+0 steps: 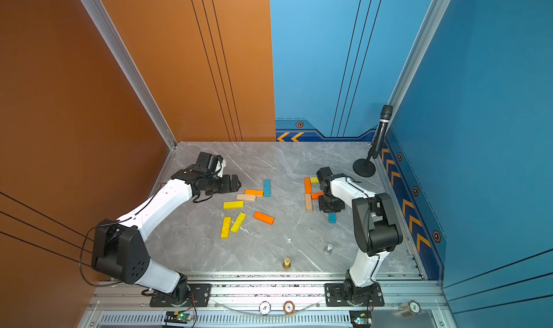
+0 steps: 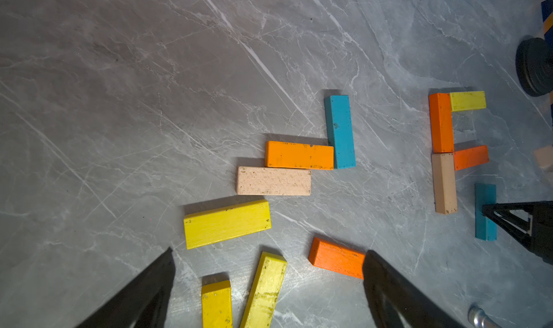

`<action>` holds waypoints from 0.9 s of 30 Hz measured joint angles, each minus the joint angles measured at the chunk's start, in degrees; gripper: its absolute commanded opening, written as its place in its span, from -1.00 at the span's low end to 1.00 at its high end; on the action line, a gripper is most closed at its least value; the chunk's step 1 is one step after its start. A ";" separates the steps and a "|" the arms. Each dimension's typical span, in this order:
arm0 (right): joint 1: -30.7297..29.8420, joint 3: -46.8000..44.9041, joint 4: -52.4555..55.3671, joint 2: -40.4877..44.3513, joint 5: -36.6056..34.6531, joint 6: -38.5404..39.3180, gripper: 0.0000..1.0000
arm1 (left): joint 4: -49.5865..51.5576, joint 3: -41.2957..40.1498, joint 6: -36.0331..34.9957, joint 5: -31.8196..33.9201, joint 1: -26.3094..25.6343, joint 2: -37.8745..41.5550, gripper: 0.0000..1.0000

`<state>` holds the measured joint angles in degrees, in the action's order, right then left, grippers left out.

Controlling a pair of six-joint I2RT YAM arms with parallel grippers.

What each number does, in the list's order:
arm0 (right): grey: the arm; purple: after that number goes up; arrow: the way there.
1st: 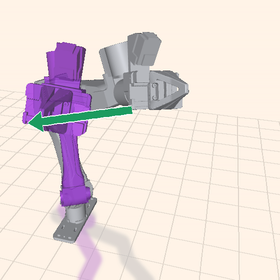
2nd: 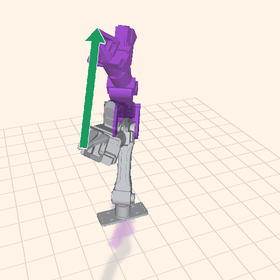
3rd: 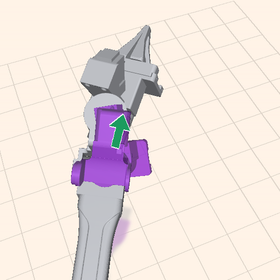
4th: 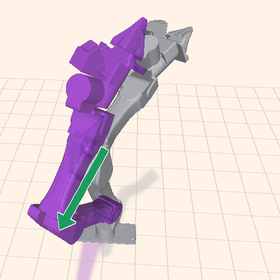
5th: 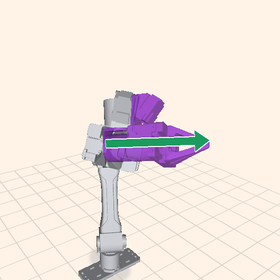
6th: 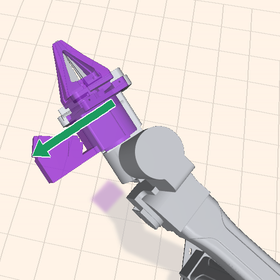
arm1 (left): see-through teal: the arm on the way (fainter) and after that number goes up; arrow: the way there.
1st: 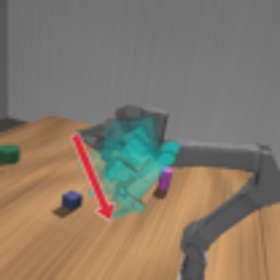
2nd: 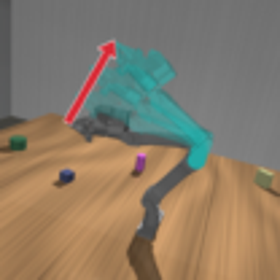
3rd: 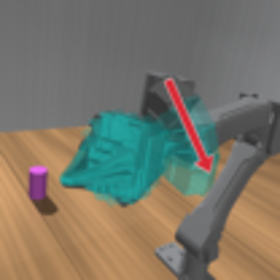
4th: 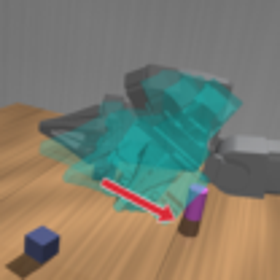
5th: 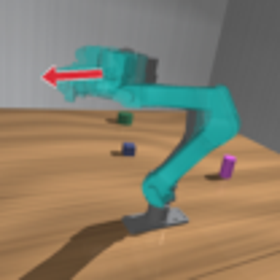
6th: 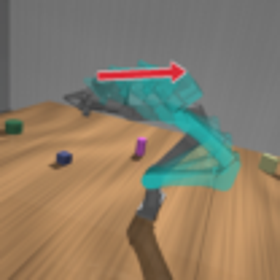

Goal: Assemble the number 6 with building blocks
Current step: Assemble the building block at the center of the board.

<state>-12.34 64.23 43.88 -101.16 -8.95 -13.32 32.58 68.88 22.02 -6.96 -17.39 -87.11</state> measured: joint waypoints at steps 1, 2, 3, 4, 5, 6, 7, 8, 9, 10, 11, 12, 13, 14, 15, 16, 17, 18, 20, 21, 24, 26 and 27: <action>0.02 0.02 0.00 0.00 -0.13 0.04 -0.46 | 0.00 0.00 -0.02 0.02 0.00 0.00 0.95; 0.02 0.02 0.00 0.00 -0.17 0.07 -0.46 | 0.00 0.00 -0.11 0.11 0.00 0.00 0.95; 0.02 0.02 0.00 0.00 -0.17 0.11 -0.46 | 0.00 0.00 -0.15 0.11 0.00 0.00 0.95; 0.02 0.02 0.00 0.00 -0.17 0.26 -0.46 | 0.00 0.00 -0.15 0.13 0.00 0.00 0.96; 0.02 0.00 -0.02 0.00 -0.17 0.46 -0.45 | 0.00 0.00 -0.17 0.13 0.00 0.00 0.96; 0.02 0.02 -0.07 0.00 -0.17 0.57 -0.45 | 0.00 0.00 -0.17 0.13 0.00 0.00 0.96; 0.02 0.02 -0.13 0.00 -0.15 0.72 -0.44 | 0.00 0.00 -0.17 0.13 0.00 0.00 0.96; 0.00 0.02 -0.24 0.00 -0.15 0.94 -0.43 | 0.00 0.00 -0.17 0.13 0.00 0.00 0.96; -0.09 0.02 -0.39 0.00 -0.15 1.11 -0.42 | 0.00 0.00 -0.17 0.13 0.00 0.00 0.96; -0.20 0.04 -0.52 0.00 -0.13 1.33 -0.40 | 0.00 0.00 -0.17 0.13 0.00 0.00 0.96; -0.37 0.13 -0.61 0.00 -0.13 1.49 -0.38 | 0.00 0.00 -0.17 0.13 0.00 0.00 0.96; -0.57 0.24 -0.63 0.00 -0.13 1.53 -0.37 | 0.00 0.00 -0.17 0.13 0.00 0.00 0.96; -0.85 0.37 -0.74 0.00 -0.13 1.55 -0.33 | -0.02 0.00 -0.17 0.13 0.00 0.00 0.96; -1.07 0.50 -0.92 0.00 -0.13 1.55 -0.29 | -0.02 0.00 -0.17 0.13 0.00 0.00 0.96; -1.25 0.61 -1.01 0.00 -0.15 1.57 -0.24 | 0.00 0.00 -0.17 0.13 0.00 0.00 0.96; -1.36 0.72 -1.05 0.02 -0.17 1.60 -0.18 | -0.02 0.00 -0.17 0.13 0.00 0.00 0.96; -1.40 0.76 -1.07 0.13 -0.22 1.57 -0.13 | 0.00 0.00 -0.20 0.13 0.00 0.00 0.96; -1.40 0.76 -1.05 0.28 -0.31 1.49 -0.12 | 0.00 0.00 -0.20 0.13 0.00 0.00 0.96; -1.33 0.76 -1.09 0.83 -0.37 1.31 -0.09 | -0.02 0.00 -0.17 0.13 0.00 0.00 0.96; -1.18 0.76 -1.11 1.27 -0.39 1.27 -0.06 | -0.02 0.00 -0.17 0.13 0.00 0.00 0.96; -0.72 0.74 -1.51 2.58 -0.37 0.83 -0.03 | -0.02 0.00 -0.20 0.13 -0.20 0.00 0.96; -0.09 0.74 -2.03 2.97 -0.33 0.42 -0.02 | -0.02 0.00 -0.20 0.13 -0.33 0.00 0.96; 0.26 0.68 -2.38 2.97 -0.24 0.31 -0.03 | -0.02 0.00 -0.20 0.13 -0.46 0.00 0.96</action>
<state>-12.08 64.90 41.50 -98.19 -9.19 -13.02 32.56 68.88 21.82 -6.83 -17.85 -87.11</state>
